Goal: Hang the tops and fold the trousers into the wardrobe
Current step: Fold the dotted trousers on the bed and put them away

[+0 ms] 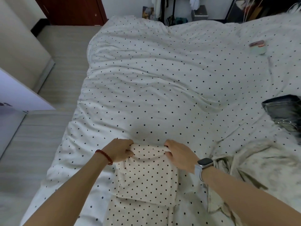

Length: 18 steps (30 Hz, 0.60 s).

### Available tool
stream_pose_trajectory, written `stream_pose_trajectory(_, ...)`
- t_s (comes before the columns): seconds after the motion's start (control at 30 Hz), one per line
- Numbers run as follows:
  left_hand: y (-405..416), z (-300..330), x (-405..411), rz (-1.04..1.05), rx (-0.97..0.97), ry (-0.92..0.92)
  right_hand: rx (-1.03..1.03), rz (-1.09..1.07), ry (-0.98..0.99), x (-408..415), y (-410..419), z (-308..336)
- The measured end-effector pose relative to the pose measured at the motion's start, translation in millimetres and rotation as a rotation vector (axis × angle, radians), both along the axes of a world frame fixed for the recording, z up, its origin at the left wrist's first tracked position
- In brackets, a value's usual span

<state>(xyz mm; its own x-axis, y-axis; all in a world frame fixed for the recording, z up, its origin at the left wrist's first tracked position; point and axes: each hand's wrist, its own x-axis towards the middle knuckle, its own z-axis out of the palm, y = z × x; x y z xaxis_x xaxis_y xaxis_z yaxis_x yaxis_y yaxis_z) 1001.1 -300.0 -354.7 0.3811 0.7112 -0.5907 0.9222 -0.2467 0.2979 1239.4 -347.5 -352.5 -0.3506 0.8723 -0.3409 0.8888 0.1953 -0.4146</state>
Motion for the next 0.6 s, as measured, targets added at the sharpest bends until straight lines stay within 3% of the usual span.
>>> stream_pose_trajectory(0.13, 23.9, 32.9, 6.4, 0.001, 0.168, -0.022, 0.053, -0.053, 0.019, 4.2, 29.1, 23.5)
stream_pose_trajectory(0.23, 54.8, 55.7, 18.1, 0.054, 0.418, -0.090, 0.192, -0.129, 0.033, 9.9, 66.8, 48.9)
stream_pose_trajectory(0.33, 72.2, 56.7, 29.9, 0.089, 0.694, -0.076, 0.351, -0.127, -0.074, 14.2, 92.8, 60.7)
stream_pose_trajectory(0.43, 60.0, 41.2, 29.9, 0.072, 0.834, -0.126, 0.525, -0.069, -0.149, 13.1, 85.1, 50.8)
stream_pose_trajectory(0.6, 4.3, 9.0, 2.4, 0.003, 0.981, -0.262, 0.661, 0.056, -0.055, 6.7, 24.7, 23.9)
